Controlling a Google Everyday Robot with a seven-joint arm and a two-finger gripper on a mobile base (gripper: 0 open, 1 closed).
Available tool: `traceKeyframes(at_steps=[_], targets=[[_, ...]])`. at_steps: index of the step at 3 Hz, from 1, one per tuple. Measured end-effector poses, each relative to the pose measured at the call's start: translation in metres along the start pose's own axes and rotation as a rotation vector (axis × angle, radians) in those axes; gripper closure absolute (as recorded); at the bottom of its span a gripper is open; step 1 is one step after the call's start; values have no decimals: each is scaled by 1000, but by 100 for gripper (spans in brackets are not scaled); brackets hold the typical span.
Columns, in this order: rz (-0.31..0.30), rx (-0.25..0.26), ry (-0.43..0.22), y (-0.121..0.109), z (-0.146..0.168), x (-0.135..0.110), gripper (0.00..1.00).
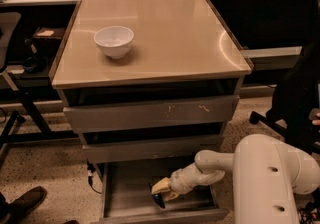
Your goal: Place rxbar blueberry into bottom drawer
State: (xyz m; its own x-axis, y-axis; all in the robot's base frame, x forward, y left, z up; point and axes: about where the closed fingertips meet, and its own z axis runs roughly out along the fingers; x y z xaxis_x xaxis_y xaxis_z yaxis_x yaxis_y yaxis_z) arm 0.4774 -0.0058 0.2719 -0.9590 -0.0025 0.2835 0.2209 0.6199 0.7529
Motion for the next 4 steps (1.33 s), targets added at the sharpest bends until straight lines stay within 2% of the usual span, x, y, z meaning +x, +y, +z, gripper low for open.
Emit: traceKeyframes(at_steps=[1, 2, 3, 4], targets=[[50, 5, -49, -16, 10, -16, 100], [51, 6, -50, -16, 10, -17, 100], [92, 4, -76, -29, 34, -22, 100], [117, 17, -131, -35, 51, -35, 100]])
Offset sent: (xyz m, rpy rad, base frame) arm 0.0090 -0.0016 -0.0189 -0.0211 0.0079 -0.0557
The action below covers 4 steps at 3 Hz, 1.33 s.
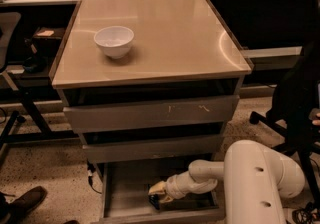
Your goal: Place rxbar blueberry into bottom drawer
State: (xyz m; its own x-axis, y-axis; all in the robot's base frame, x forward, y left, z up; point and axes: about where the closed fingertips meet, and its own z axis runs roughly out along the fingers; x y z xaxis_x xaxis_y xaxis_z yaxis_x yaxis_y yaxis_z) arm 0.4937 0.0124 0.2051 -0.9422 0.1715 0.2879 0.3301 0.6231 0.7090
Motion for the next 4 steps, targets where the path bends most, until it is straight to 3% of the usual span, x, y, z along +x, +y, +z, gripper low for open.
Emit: traceKeyframes(at_steps=[2, 4], targets=[[5, 0, -110, 8, 4, -26, 100], [39, 2, -151, -3, 11, -51, 100]])
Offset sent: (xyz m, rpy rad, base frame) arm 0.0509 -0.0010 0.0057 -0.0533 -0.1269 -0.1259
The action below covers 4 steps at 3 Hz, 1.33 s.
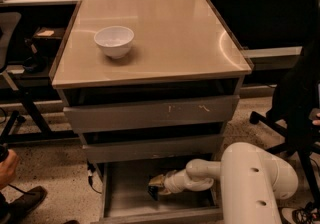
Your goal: Place rxbar blueberry into bottom drawer
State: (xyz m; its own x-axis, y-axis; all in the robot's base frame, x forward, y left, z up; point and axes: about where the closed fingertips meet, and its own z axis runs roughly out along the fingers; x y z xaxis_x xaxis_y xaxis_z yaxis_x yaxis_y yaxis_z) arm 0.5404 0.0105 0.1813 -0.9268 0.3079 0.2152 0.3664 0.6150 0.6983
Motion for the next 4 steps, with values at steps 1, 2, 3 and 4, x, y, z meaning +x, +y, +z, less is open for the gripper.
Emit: traceKeyframes(at_steps=[1, 2, 3, 4], targets=[[21, 17, -10, -10, 10, -10, 100], [43, 28, -12, -21, 18, -17, 100], [63, 39, -4, -28, 25, -21, 100], [120, 57, 21, -36, 30, -22, 81]])
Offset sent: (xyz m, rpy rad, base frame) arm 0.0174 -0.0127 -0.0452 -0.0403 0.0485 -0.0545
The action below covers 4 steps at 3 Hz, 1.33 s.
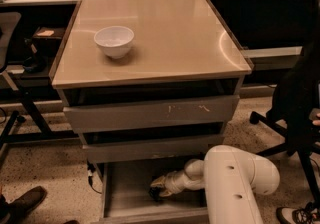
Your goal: Place rxbar blueberry into bottom drawer
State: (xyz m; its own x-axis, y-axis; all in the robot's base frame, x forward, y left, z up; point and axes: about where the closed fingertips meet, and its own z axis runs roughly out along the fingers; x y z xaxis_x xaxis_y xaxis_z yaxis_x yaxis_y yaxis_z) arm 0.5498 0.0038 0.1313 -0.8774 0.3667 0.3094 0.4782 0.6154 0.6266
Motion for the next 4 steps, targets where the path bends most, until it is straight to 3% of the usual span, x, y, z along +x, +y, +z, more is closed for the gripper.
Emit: traceKeyframes(at_steps=[3, 4], targets=[[2, 1, 1, 0, 0, 0, 11], [2, 1, 1, 0, 0, 0, 0]])
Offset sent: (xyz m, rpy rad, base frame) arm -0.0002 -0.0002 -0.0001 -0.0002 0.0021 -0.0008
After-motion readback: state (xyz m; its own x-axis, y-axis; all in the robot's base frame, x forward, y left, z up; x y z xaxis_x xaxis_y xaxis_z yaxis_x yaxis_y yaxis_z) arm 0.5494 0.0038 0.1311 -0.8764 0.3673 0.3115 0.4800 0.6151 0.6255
